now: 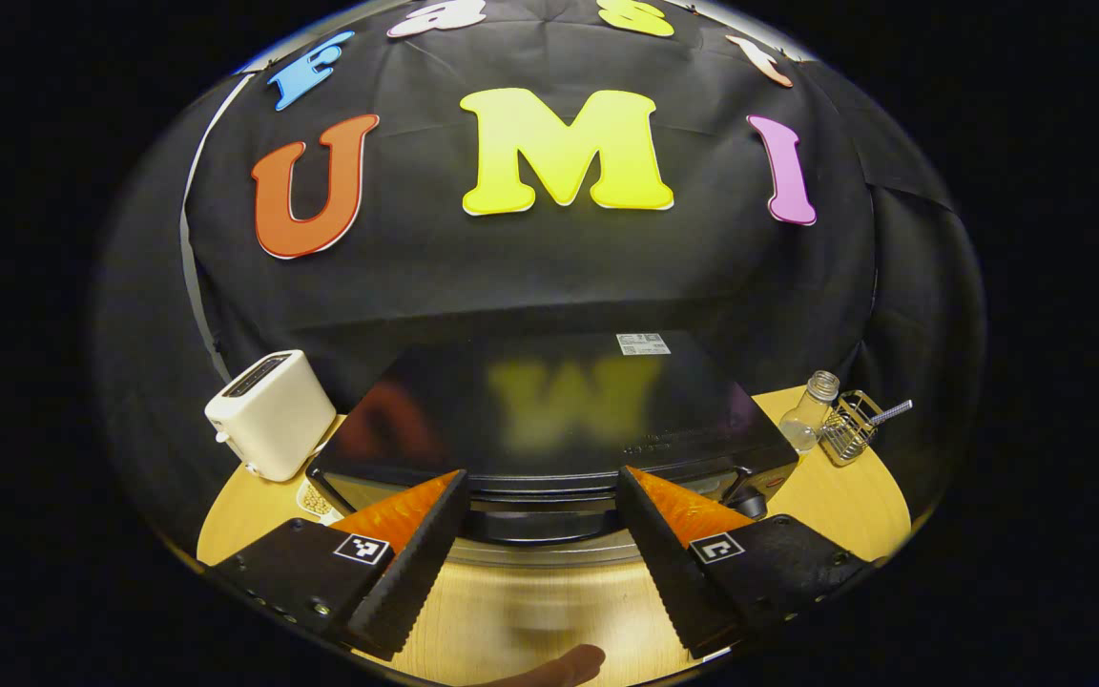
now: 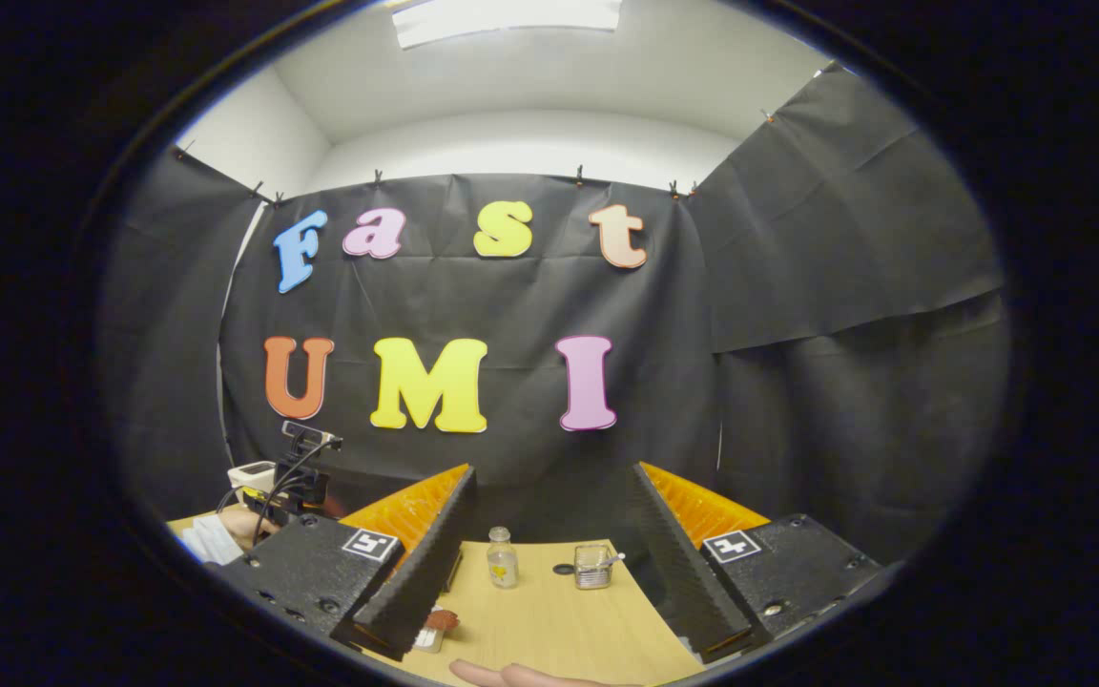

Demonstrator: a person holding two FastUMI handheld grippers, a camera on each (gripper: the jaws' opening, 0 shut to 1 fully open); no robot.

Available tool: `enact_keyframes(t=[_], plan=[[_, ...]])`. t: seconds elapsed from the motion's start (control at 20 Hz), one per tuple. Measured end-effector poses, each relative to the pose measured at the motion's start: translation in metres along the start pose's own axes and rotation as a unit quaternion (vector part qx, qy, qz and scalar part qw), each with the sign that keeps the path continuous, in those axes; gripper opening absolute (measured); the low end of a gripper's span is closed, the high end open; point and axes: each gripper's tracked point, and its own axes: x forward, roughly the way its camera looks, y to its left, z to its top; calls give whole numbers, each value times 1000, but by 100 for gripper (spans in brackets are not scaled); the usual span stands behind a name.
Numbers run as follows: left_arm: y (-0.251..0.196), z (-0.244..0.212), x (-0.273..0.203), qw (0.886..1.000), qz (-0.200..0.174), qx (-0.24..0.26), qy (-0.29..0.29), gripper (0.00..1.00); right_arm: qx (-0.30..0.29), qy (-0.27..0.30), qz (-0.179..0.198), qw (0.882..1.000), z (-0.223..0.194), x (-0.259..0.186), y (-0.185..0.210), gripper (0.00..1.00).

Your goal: Open the electric oven with the left hand, put the food in, and close the electric oven.

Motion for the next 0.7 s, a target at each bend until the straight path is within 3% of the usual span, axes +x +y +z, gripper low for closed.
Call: enact_keyframes(t=[0.05,0.1,0.7], plan=[[0,-1,0,1000,-6,0,-1,89,2,1,0,1000,-1,1,-1,100],[0,-1,0,1000,-10,0,-1,98,2,4,0,1000,-2,1,-1,100],[-2,-45,-52,1000,-20,12,-20,98,7,8,6,1000,-5,1,9,100]])
